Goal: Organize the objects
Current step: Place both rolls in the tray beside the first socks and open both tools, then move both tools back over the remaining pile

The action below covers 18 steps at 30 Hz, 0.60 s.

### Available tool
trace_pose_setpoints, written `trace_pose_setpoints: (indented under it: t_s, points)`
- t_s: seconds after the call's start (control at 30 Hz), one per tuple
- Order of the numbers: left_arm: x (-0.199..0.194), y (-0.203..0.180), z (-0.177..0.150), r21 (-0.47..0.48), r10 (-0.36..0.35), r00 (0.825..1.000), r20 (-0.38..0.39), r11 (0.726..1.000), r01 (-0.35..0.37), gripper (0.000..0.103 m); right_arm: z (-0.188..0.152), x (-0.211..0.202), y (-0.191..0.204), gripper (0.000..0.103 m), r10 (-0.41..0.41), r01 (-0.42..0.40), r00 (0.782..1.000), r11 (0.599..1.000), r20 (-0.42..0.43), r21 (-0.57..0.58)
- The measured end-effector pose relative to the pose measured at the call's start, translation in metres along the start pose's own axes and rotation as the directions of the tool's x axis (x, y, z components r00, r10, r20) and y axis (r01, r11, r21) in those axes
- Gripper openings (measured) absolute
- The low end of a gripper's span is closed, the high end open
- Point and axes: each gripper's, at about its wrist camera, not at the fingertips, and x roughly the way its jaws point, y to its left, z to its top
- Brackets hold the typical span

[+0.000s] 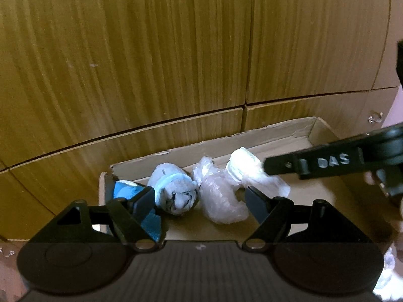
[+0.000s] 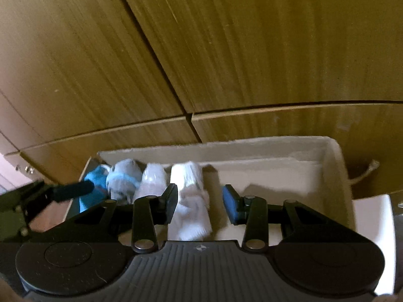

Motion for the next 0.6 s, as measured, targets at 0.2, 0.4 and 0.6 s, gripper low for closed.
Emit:
trace_pose_setpoints:
  t_s: [0.2, 0.4, 0.6]
  points:
    - [-0.028, 0.001, -0.008, -0.028, 0.015, 1.000, 0.004, 0.999, -0.015, 0.089, -0.011, -0.041, 0.007, 0.061, 0.021, -0.021, 0.999, 1.000, 0.034, -0.009]
    - [-0.063, 0.001, -0.013, -0.078, 0.023, 1.000, 0.010, 0.997, -0.022, 0.099, -0.017, -0.085, 0.024, 0.074, 0.011, -0.005, 0.997, 0.997, 0.072, -0.076]
    - [-0.092, -0.004, -0.026, -0.091, 0.048, 0.998, 0.032, 0.995, -0.045, 0.102, -0.033, -0.129, 0.044, 0.084, -0.001, 0.017, 0.994, 0.989, 0.109, -0.147]
